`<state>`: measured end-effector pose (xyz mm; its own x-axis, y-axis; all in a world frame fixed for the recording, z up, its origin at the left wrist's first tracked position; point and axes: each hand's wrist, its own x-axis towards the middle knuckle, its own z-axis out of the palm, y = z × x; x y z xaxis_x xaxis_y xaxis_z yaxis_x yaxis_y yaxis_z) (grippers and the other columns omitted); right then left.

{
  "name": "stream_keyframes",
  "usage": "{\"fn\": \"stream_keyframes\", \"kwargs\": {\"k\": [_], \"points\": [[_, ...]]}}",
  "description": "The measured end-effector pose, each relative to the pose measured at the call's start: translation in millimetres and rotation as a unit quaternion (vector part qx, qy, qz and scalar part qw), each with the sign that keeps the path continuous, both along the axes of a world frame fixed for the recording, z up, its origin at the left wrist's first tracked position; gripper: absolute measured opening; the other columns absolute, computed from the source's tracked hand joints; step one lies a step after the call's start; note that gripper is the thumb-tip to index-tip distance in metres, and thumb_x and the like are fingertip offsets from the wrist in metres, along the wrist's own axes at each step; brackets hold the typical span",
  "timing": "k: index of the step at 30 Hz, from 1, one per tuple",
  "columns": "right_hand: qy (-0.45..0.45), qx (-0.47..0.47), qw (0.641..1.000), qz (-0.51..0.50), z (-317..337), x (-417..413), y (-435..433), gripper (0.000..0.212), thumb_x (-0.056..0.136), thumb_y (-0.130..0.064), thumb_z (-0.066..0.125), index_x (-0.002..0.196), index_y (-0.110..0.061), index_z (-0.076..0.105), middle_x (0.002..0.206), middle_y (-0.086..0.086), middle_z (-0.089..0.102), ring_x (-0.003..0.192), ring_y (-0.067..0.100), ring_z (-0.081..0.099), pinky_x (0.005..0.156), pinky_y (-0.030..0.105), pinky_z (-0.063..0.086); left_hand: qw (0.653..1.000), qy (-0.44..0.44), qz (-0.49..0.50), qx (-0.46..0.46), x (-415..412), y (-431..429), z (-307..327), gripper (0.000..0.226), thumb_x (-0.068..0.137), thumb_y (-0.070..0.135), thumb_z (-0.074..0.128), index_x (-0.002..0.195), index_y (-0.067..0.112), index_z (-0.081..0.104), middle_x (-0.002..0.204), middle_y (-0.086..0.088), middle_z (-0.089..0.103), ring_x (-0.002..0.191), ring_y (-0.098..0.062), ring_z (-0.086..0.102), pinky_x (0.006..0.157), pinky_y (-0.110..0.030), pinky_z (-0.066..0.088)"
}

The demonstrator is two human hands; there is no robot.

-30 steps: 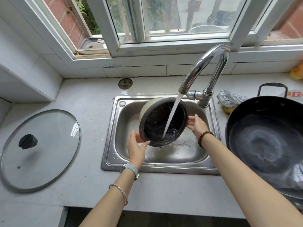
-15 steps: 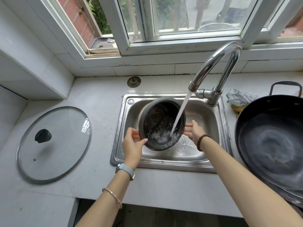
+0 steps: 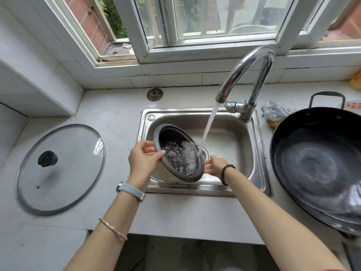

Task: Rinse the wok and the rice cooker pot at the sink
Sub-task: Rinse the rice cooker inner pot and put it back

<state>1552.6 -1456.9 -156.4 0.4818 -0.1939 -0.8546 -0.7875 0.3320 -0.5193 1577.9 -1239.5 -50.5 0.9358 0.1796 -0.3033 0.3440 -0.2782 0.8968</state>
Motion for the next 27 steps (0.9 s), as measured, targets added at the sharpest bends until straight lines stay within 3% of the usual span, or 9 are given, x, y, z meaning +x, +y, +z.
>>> {"fn": "stream_keyframes", "kwargs": {"k": [1, 4, 8, 11, 13, 17, 18, 23, 27], "points": [[-0.004, 0.001, 1.000, -0.004, 2, -1, 0, 0.039, 0.103, -0.013, 0.029, 0.077, 0.006, 0.050, 0.048, 0.015, 0.060, 0.031, 0.020, 0.057, 0.029, 0.016, 0.038, 1.000, 0.001, 0.002, -0.003, 1, 0, 1, 0.032, 0.070, -0.001, 0.083, 0.089, 0.014, 0.061, 0.084, -0.009, 0.068, 0.080, -0.022, 0.070, 0.071, -0.034, 0.060], [-0.010, -0.013, 1.000, -0.001, 4, -1, 1, 0.036, 0.101, -0.007, 0.034, 0.073, 0.006, 0.051, 0.065, 0.018, 0.058, 0.034, 0.020, 0.058, 0.032, 0.021, 0.044, 1.000, 0.009, 0.014, -0.019, 5, 1, 3, 0.033, 0.069, 0.000, 0.084, 0.091, 0.011, 0.063, 0.085, -0.010, 0.067, 0.082, -0.024, 0.070, 0.073, -0.035, 0.060], [-0.011, -0.030, 0.999, 0.028, 8, -4, -6, 0.028, 0.098, -0.004, 0.045, 0.072, 0.003, 0.053, 0.069, 0.014, 0.056, 0.033, 0.013, 0.055, 0.031, 0.017, 0.039, 0.998, 0.026, 0.033, -0.037, 9, 1, 5, 0.040, 0.069, 0.002, 0.084, 0.103, 0.000, 0.063, 0.092, -0.013, 0.067, 0.085, -0.024, 0.069, 0.070, -0.027, 0.059], [-0.011, -0.065, 0.995, 0.077, 12, -7, -16, 0.016, 0.090, -0.012, 0.062, 0.076, -0.010, 0.055, 0.077, 0.007, 0.059, 0.058, 0.013, 0.059, 0.049, 0.018, 0.050, 0.997, 0.044, 0.039, -0.056, 12, 0, 6, 0.039, 0.069, 0.002, 0.085, 0.101, 0.000, 0.062, 0.093, -0.014, 0.067, 0.084, -0.024, 0.069, 0.070, -0.026, 0.060], [-0.005, -0.092, 0.991, 0.098, 19, -9, -22, 0.018, 0.085, -0.014, 0.067, 0.073, -0.011, 0.054, 0.068, 0.004, 0.059, 0.060, 0.016, 0.056, 0.054, 0.021, 0.052, 0.993, 0.060, 0.052, -0.082, 13, -2, 8, 0.038, 0.069, -0.001, 0.083, 0.100, -0.003, 0.061, 0.088, -0.014, 0.066, 0.079, -0.024, 0.069, 0.066, -0.023, 0.060], [0.009, -0.123, 0.986, 0.115, 36, -13, -33, 0.037, 0.085, -0.015, 0.059, 0.056, -0.012, 0.036, 0.029, -0.001, 0.038, 0.026, 0.013, 0.039, 0.033, 0.017, 0.031, 0.985, 0.092, 0.053, -0.137, 9, -6, 8, 0.024, 0.073, -0.008, 0.078, 0.087, -0.005, 0.059, 0.067, -0.010, 0.068, 0.065, -0.018, 0.069, 0.064, -0.022, 0.060], [0.010, -0.127, 0.986, 0.111, 39, -14, -35, 0.037, 0.084, -0.014, 0.059, 0.055, -0.011, 0.036, 0.028, 0.000, 0.038, 0.025, 0.013, 0.038, 0.033, 0.016, 0.030, 0.983, 0.097, 0.049, -0.146, 7, -7, 9, 0.023, 0.073, -0.008, 0.077, 0.089, -0.009, 0.061, 0.066, -0.011, 0.068, 0.065, -0.018, 0.070, 0.064, -0.022, 0.060], [0.021, -0.149, 0.983, 0.108, 61, -16, -45, 0.030, 0.079, -0.013, 0.063, 0.057, -0.009, 0.043, 0.033, 0.003, 0.045, 0.041, 0.021, 0.047, 0.046, 0.025, 0.040, 0.978, 0.118, 0.057, -0.159, 5, -4, 1, 0.033, 0.073, -0.008, 0.078, 0.100, -0.018, 0.061, 0.106, -0.028, 0.064, 0.073, -0.023, 0.072, 0.060, -0.017, 0.057], [0.017, -0.126, 0.988, 0.090, 76, -18, -52, 0.017, 0.083, -0.011, 0.065, 0.078, -0.001, 0.051, 0.040, 0.005, 0.055, 0.043, 0.018, 0.057, 0.043, 0.021, 0.047, 0.972, 0.140, 0.061, -0.181, 2, -3, 0, 0.037, 0.072, -0.007, 0.079, 0.102, -0.020, 0.062, 0.097, -0.027, 0.067, 0.065, -0.016, 0.073, 0.059, -0.015, 0.056]]}}
